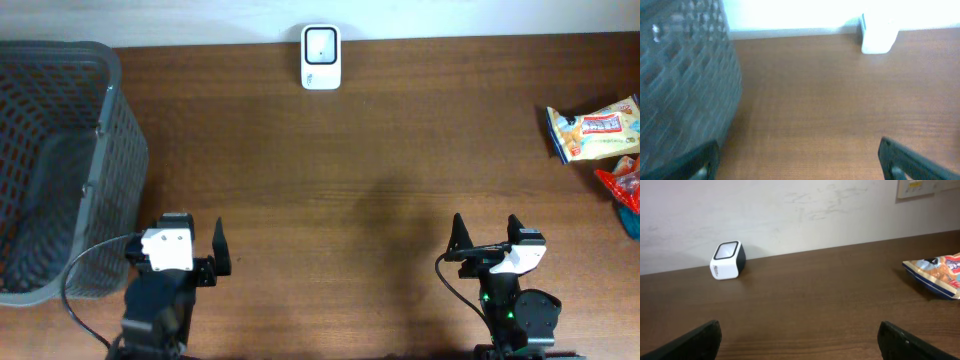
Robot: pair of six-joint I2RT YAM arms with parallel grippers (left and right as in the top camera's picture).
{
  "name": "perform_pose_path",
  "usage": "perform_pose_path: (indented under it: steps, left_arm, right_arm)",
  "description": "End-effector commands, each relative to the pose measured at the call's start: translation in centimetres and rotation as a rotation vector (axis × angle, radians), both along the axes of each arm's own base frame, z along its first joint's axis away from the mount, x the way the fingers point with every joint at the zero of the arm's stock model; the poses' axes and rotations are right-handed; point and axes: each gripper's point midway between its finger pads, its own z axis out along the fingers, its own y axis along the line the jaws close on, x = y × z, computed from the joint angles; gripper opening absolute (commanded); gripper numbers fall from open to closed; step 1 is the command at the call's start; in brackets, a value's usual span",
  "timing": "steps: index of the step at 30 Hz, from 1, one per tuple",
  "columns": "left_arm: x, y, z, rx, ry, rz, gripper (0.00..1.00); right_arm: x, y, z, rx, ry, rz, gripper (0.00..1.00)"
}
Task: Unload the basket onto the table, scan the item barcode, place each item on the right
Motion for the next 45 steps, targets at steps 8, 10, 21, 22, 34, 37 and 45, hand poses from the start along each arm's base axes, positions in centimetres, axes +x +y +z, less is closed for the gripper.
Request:
perform_pose_path:
  steps: [8,10,21,22,34,37,45]
  left_arm:
    - [0.2,0.3,-0.6,0.064,-0.452,-0.06,0.99]
    - [0.2,0.5,0.0,0.063,-0.498,-0.053,0.99]
    - [0.4,1.2,-5.8,0.073,-0.259,-0.043,0.99]
    - [0.4,1.1,-5.8,0.073,-0.259,-0.044,0.99]
    - [0.4,2.5,-5.7,0.015,-0.264,0.048,0.99]
    - [0.4,1.8,-5.8,-0.001,-0.26,0.012,0.99]
    - [0.4,1.6,-5.7,0.008,-0.262,-0.002,0.99]
  right_arm:
    - [0.0,0.1,-0.3,-0.002,0.003,0.004,0.99]
    - [0.0,0.1,-0.3,-0.002,0.003,0.004,0.98]
    - [0.0,0.1,-0.3,-0.002,0.003,0.004,0.98]
    - [0.0,0.1,-0.3,-0.003,0.003,0.005,0.98]
    - [0.0,0.1,-0.3,-0.002,0.003,0.004,0.98]
    - [0.0,0.1,-0.3,-0.003,0.003,0.005,0.98]
    - [0.0,0.1,-0.3,-0.002,0.003,0.004,0.98]
